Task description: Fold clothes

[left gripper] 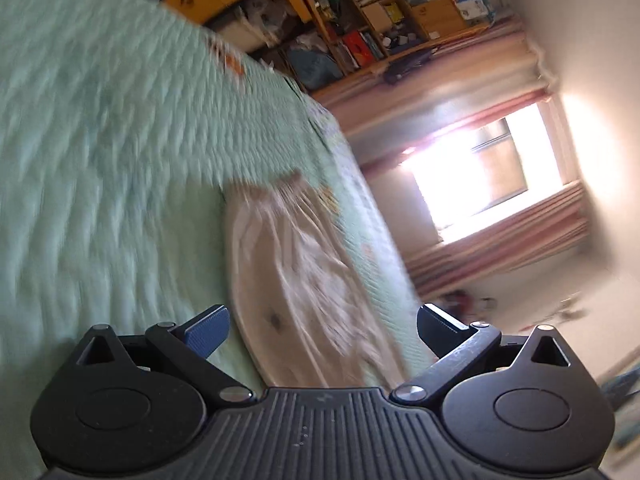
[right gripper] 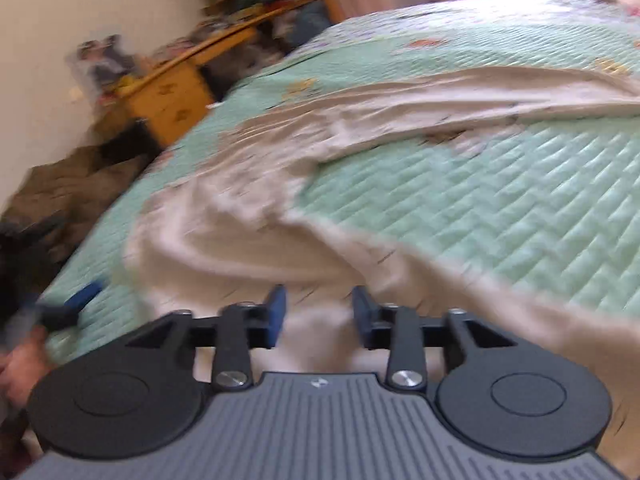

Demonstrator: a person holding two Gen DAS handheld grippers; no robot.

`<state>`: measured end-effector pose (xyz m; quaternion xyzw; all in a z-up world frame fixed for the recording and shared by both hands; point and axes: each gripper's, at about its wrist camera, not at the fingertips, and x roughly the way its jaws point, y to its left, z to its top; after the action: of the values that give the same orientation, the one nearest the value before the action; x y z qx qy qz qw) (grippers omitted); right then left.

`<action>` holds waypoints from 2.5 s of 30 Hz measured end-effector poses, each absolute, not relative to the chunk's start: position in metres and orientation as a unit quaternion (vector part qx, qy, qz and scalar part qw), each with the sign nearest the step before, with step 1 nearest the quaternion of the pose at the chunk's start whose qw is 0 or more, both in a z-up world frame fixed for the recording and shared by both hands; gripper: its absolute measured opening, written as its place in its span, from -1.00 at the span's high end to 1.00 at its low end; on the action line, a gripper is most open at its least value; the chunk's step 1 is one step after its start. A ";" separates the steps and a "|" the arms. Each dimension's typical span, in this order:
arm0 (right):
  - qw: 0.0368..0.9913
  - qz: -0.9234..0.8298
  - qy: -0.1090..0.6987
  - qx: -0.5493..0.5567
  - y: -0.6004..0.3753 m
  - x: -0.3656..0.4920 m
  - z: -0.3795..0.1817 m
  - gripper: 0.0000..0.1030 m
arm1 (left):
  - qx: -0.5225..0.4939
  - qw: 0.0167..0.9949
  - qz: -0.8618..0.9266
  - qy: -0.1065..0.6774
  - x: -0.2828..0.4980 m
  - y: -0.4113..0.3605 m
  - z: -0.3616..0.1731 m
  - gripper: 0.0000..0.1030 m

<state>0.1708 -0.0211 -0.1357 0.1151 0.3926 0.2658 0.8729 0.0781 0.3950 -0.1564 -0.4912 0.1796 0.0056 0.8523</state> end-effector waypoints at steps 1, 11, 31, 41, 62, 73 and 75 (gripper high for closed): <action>0.866 0.278 0.398 0.119 -0.022 0.162 -0.135 0.18 | -0.483 0.856 0.015 0.184 0.085 0.401 -0.154 -0.95; 0.860 0.287 0.407 0.109 -0.044 0.128 -0.147 0.16 | -0.443 0.849 0.015 0.286 0.150 0.394 -0.161 -0.16; 0.867 0.303 0.392 0.051 -0.033 0.120 -0.152 -0.16 | -0.421 0.868 0.003 0.265 0.198 0.388 -0.108 0.07; 0.884 0.304 0.345 -0.087 0.002 0.101 -0.144 -0.37 | -0.424 0.868 0.000 0.258 0.172 0.400 -0.112 0.06; 0.836 0.303 0.160 -0.429 0.117 0.063 -0.162 0.32 | -0.468 0.851 -0.008 0.237 0.169 0.407 -0.121 0.44; 0.862 0.299 0.223 -0.344 0.099 0.095 -0.148 0.32 | -0.487 0.840 0.001 0.239 0.203 0.403 -0.125 0.41; 0.872 0.293 0.246 -0.306 0.091 0.105 -0.146 0.31 | -0.478 0.843 0.002 0.246 0.214 0.398 -0.126 0.41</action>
<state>0.1053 0.0905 -0.1461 -0.3056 0.2460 0.2931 0.8719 0.2141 0.3984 -0.1261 -0.4783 0.2461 0.0022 0.8430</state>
